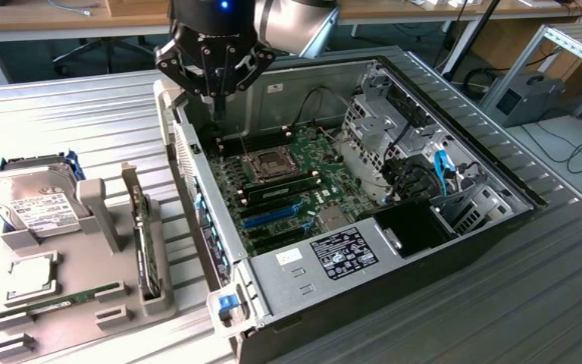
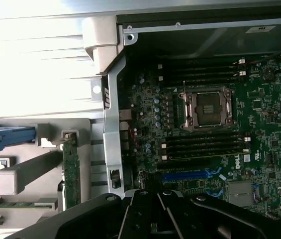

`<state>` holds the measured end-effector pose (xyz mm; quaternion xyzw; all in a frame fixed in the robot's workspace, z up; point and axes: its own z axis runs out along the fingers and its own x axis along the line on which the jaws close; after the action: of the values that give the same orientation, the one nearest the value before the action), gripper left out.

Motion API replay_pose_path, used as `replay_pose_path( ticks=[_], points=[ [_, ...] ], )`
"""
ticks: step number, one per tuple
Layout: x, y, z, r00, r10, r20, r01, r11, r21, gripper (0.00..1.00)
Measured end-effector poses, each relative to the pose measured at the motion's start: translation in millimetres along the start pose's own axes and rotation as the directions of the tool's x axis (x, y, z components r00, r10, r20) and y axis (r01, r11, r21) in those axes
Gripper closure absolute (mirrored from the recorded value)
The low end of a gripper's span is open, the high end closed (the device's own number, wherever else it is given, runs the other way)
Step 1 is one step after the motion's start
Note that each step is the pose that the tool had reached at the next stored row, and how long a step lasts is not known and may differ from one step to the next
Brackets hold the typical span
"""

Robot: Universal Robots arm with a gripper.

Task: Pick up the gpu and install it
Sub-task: 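Reach for the gpu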

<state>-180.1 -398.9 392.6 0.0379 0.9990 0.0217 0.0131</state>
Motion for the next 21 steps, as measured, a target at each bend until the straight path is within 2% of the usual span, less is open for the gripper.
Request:
replay_pose_path(
  ticks=[21],
  points=[
    [6.8, -0.5, 0.0, 1.0, 0.0, 0.0001, 0.0, 1.0, -0.0001, 0.89]
  ],
)
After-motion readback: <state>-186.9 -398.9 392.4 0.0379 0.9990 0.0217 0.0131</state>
